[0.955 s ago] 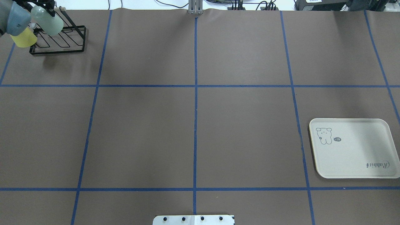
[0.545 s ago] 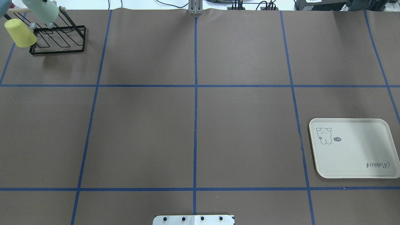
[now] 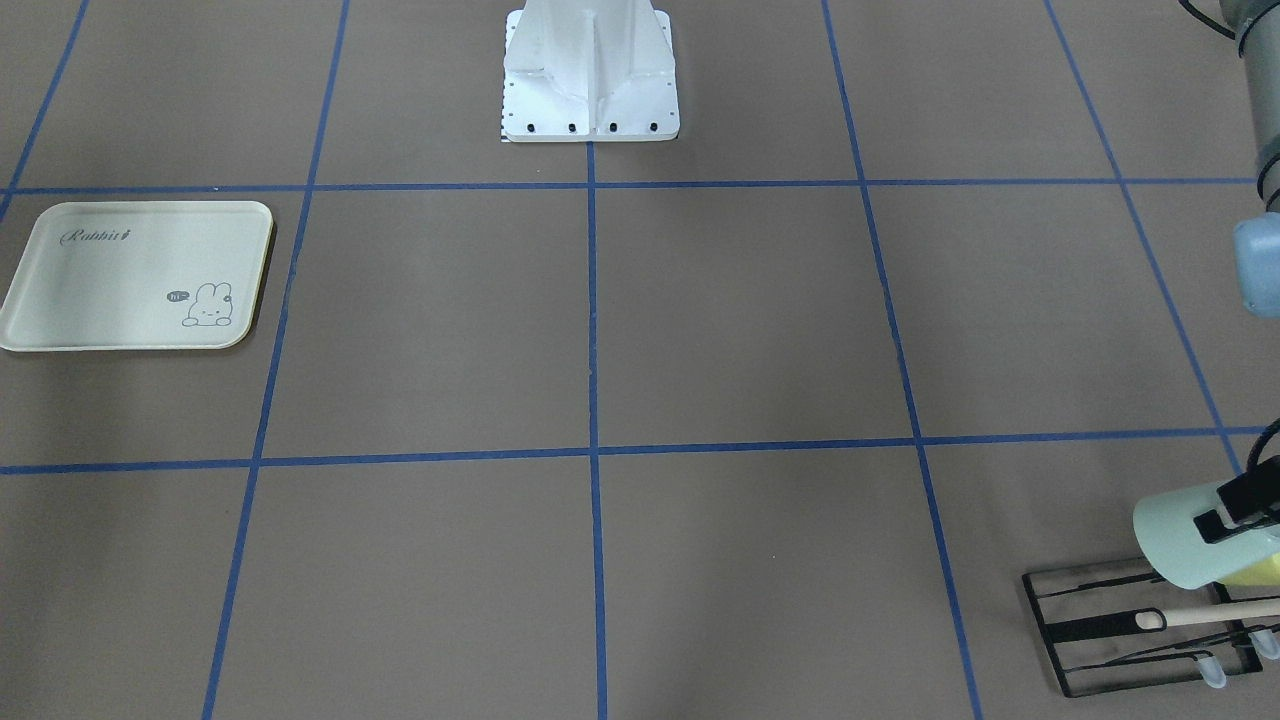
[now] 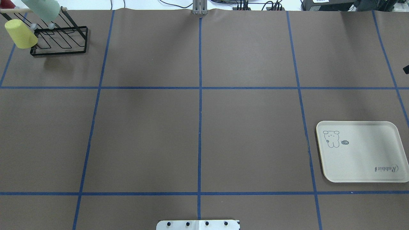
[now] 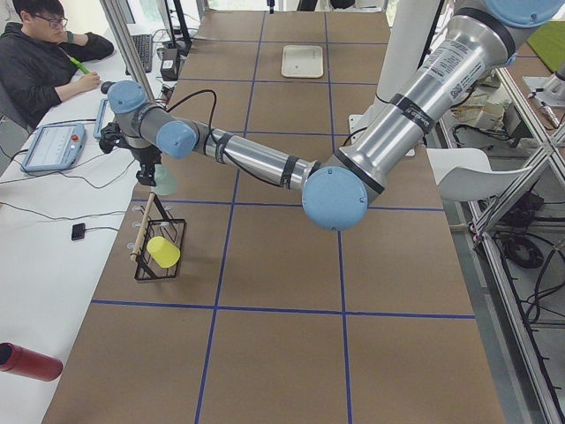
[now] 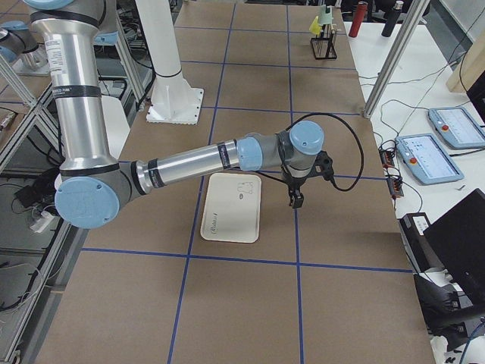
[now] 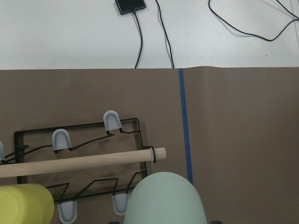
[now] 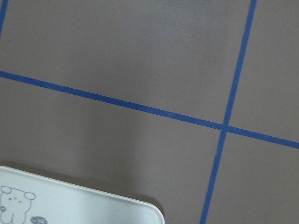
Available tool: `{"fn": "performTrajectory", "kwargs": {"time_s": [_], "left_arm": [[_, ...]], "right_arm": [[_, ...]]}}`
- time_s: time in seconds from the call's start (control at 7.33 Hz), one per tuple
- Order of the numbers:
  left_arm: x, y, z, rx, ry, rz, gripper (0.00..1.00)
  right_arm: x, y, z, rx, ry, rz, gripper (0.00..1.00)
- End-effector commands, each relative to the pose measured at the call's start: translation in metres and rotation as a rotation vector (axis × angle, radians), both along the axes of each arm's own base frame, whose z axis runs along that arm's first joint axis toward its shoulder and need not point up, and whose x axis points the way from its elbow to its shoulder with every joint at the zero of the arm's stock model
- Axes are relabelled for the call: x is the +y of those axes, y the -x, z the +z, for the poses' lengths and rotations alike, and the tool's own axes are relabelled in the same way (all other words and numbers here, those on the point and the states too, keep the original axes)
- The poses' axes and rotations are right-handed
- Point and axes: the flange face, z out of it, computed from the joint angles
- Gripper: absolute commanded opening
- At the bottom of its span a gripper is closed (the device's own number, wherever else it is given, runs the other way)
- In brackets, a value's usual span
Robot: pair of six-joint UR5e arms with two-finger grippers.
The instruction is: Left arm grabs green cup and hands to right arm on tray
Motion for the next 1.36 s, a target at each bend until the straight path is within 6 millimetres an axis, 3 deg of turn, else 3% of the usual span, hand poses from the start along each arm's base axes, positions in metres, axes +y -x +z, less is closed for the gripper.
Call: {"fn": "performTrajectory", "kwargs": {"time_s": [0.0, 0.27, 0.41, 0.68, 0.95, 1.23], "left_arm": [[0.007, -0.015, -0.021, 0.087, 0.050, -0.071, 0.00], [0.019, -0.037, -0.049, 0.211, 0.126, -0.169, 0.00], [0.025, -0.037, -0.062, 0.257, 0.155, -0.204, 0.00], [0.054, -0.055, -0.093, 0.321, 0.212, -0.222, 0.00], [0.096, -0.094, -0.149, 0.414, 0.314, -0.221, 0.00], [0.126, -0.126, -0.175, 0.446, 0.302, -0.155, 0.00]], "right_arm": [[-0.028, 0.010, -0.059, -0.094, 0.050, 0.062, 1.00], [-0.046, 0.016, -0.115, -0.148, 0.082, 0.195, 1.00], [-0.046, 0.023, -0.132, -0.206, 0.120, 0.300, 1.00], [-0.040, 0.076, -0.155, -0.310, 0.159, 0.420, 1.00], [-0.026, 0.121, -0.182, -0.461, 0.200, 0.542, 1.00], [-0.002, 0.175, -0.201, -0.635, 0.218, 0.586, 1.00]]}}
